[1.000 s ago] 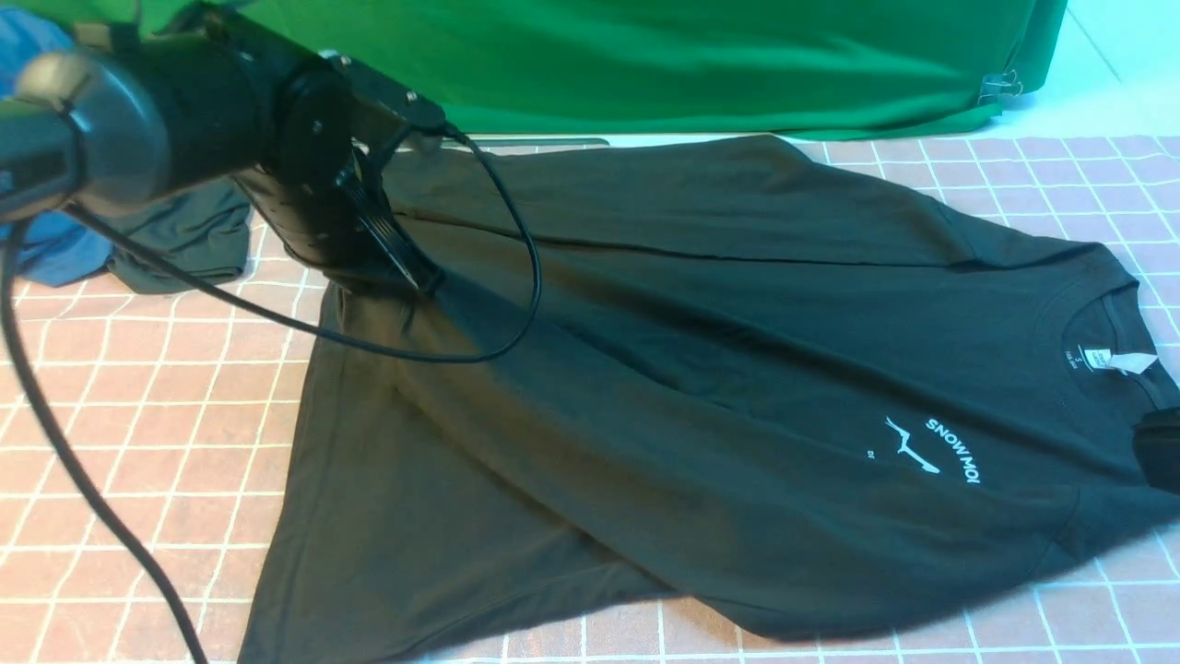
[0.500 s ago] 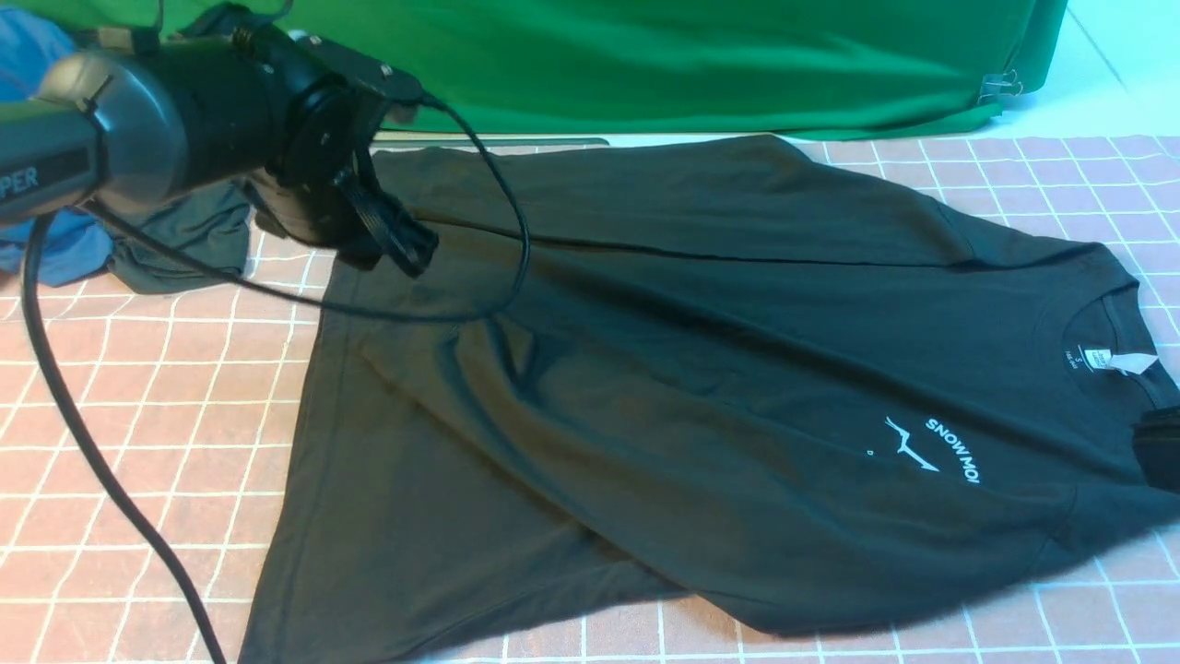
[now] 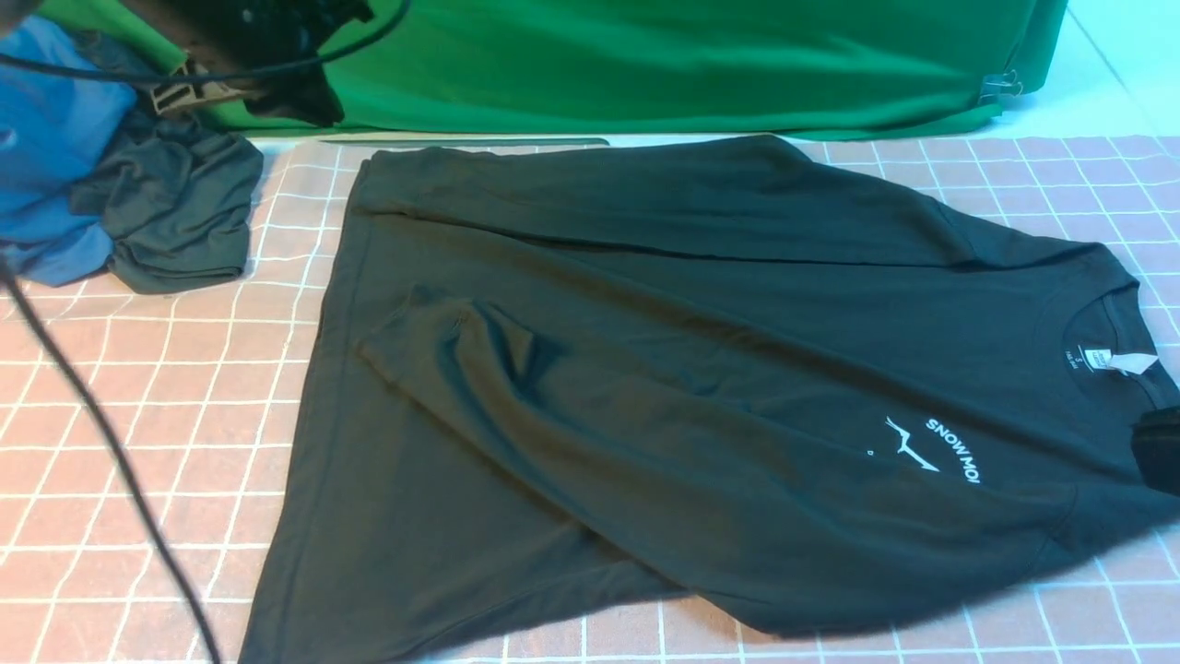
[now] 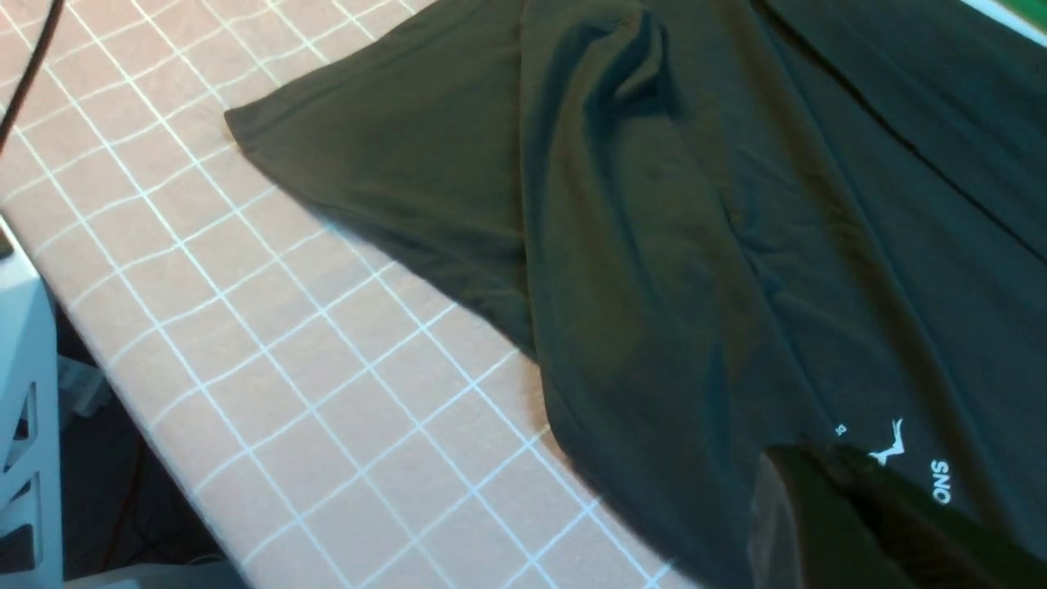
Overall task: Fold a long-sleeved shirt over a pink coffee tablecloth.
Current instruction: 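Grab the top left corner of the dark shirt with the left gripper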
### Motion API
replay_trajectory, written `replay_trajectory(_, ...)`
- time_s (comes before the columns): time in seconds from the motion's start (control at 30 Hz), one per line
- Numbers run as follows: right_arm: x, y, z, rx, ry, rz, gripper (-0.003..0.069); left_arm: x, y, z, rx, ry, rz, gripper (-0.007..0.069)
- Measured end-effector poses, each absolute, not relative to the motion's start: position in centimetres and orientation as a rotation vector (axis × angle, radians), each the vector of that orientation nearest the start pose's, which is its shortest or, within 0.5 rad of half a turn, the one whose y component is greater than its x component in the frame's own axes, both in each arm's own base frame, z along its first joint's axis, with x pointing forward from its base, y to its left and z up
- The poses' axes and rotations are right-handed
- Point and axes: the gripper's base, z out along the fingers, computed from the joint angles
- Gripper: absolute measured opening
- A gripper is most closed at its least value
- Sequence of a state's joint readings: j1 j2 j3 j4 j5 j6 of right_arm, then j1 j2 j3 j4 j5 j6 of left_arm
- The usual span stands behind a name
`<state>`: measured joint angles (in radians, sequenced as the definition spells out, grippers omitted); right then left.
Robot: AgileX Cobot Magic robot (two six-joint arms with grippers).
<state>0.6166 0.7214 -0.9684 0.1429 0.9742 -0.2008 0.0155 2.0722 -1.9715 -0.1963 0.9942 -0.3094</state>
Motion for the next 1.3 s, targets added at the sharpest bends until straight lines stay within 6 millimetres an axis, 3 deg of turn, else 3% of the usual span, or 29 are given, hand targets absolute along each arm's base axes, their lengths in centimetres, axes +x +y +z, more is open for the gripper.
replay_trajectory(0.2,8.8,7.6,38.8,-0.842,2.068,0.418,0.0036,49.5,-0.3,25.8,-0.513,2.528,-0.345,0.0039)
replay_trajectory(0.37,8.8,7.6,38.8,-0.832,2.073,0.424,0.0036,51.6,0.1,22.8,-0.501,2.441,-0.3,0.017)
replay_trajectory(0.53,8.8,7.6,38.8,-0.826,2.076,0.427,0.0036,52.9,0.5,19.8,-0.481,2.407,-0.246,0.0359)
replay_trajectory(0.7,8.8,7.6,38.8,-0.825,2.077,0.428,0.0036,53.6,0.4,17.9,-0.5,2.383,-0.274,0.0453)
replay_trajectory(1.07,8.9,7.6,38.8,-0.819,2.065,0.43,0.0036,54.2,-0.2,16.0,-0.478,2.374,-0.291,0.0458)
replay_trajectory(1.2,8.9,7.6,38.9,-0.816,2.059,0.428,0.0036,54.3,-0.2,15.6,-0.47,2.375,-0.288,0.041)
replay_trajectory(1.3,9.0,7.7,38.9,-0.816,2.06,0.426,0.0036,54.3,-0.4,15.5,-0.416,2.387,-0.273,0.0288)
